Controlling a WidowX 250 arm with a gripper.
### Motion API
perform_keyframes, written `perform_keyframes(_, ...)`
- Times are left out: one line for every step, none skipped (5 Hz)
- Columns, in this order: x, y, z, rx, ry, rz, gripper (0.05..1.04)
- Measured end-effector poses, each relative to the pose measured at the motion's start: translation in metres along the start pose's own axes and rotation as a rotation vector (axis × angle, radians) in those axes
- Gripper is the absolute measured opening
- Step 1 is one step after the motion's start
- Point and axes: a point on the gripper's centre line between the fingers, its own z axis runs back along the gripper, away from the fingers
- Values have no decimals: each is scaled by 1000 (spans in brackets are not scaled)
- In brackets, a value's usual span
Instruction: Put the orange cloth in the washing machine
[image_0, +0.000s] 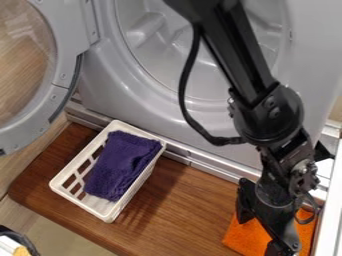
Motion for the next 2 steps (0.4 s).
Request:
perform_keyframes(5,0,-13,-4,23,1,999)
perform_keyframes(8,-3,-24,-20,56,8,944)
